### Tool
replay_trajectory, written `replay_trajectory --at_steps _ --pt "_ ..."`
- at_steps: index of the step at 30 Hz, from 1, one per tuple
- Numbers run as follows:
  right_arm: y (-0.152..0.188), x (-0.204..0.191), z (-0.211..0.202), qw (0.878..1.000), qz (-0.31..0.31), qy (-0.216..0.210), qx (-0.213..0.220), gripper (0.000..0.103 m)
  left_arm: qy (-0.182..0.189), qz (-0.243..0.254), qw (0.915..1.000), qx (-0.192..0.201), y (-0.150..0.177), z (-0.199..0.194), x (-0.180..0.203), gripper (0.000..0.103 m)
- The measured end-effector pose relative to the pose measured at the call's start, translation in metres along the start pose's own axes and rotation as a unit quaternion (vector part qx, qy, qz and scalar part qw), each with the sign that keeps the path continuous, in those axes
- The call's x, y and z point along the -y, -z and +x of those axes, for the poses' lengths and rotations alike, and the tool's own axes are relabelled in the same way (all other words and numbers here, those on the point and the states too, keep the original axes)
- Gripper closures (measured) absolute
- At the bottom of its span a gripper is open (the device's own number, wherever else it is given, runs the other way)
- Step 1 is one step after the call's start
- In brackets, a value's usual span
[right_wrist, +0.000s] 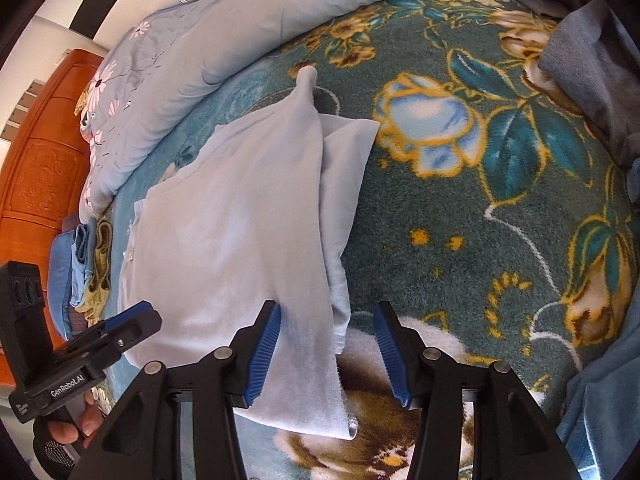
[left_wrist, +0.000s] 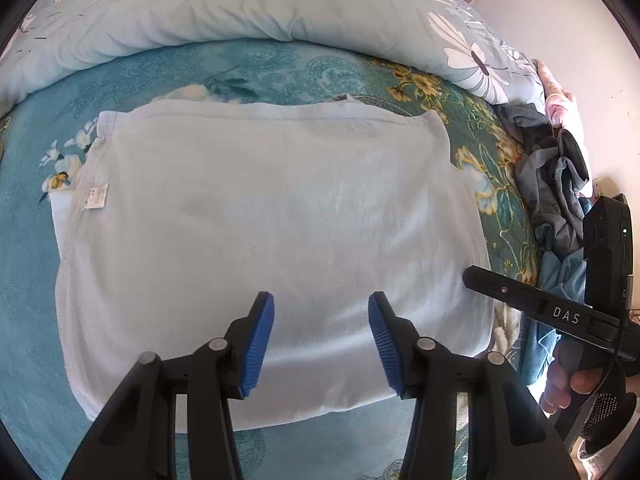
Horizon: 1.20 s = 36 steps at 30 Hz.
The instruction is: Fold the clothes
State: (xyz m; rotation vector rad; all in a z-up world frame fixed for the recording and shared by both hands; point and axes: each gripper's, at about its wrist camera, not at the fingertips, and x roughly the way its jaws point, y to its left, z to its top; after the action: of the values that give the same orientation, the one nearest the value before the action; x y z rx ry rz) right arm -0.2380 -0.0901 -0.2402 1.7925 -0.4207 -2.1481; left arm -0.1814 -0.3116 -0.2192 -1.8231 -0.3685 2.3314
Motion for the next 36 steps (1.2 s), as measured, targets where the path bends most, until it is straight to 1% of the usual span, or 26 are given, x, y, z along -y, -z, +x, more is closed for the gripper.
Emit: replay_trajectory --at_steps 1,2,3,5,8,11,15,18,23,26,30,33,36 --pt "0.0 0.0 0.0 1.0 0.001 -0.001 0.0 0.052 0.0 -0.005 1.0 -0.002 -0.001 0.003 0.0 0.073" --pt "0.0 -0.001 0.0 1.0 0.002 -0.001 0.001 0.054 -0.002 -0.005 1.0 -0.004 0.0 0.006 0.0 0.079" --pt "0.0 -0.001 0.001 1.0 0.003 -0.002 0.001 0.057 -0.005 -0.004 1.0 -0.006 0.0 0.008 0.001 0.088" --pt "0.0 -0.002 0.001 1.0 0.004 -0.003 0.001 0.072 -0.011 -0.004 0.9999 -0.008 0.001 0.013 0.002 0.09" --pt "0.001 -0.004 0.001 1.0 0.005 -0.004 0.003 0.081 -0.007 -0.017 0.9998 -0.009 0.003 0.017 -0.002 0.09" --pt "0.002 -0.009 -0.003 1.0 -0.005 0.003 0.006 0.087 -0.003 -0.026 0.9996 -0.01 0.003 0.02 -0.006 0.09" --pt "0.001 -0.014 -0.01 1.0 -0.009 0.002 0.009 0.089 -0.001 -0.024 0.9996 -0.013 0.003 0.025 -0.008 0.09" --pt "0.001 -0.018 -0.013 1.0 -0.015 0.007 0.01 0.089 0.008 -0.022 0.9997 -0.001 -0.001 0.016 -0.008 0.09" --pt "0.003 -0.022 -0.016 1.0 -0.018 0.012 0.015 0.089 0.012 -0.01 0.9998 0.008 -0.017 0.02 -0.011 0.09" --pt "0.004 -0.025 -0.018 1.0 -0.018 0.015 0.018 0.09 0.017 -0.016 0.9997 0.007 -0.03 0.026 -0.015 0.091" --pt "0.004 -0.028 -0.017 1.0 -0.015 0.018 0.021 0.09 0.01 -0.012 0.9998 0.016 -0.048 0.029 -0.016 0.095" --pt "0.004 -0.028 -0.017 0.999 -0.011 0.021 0.021 0.09 0.004 -0.007 0.9999 0.01 -0.058 0.039 -0.016 0.098" --pt "0.005 -0.028 -0.017 0.999 -0.01 0.022 0.022 0.091 0.005 -0.006 0.9999 0.006 -0.061 0.045 -0.018 0.099"
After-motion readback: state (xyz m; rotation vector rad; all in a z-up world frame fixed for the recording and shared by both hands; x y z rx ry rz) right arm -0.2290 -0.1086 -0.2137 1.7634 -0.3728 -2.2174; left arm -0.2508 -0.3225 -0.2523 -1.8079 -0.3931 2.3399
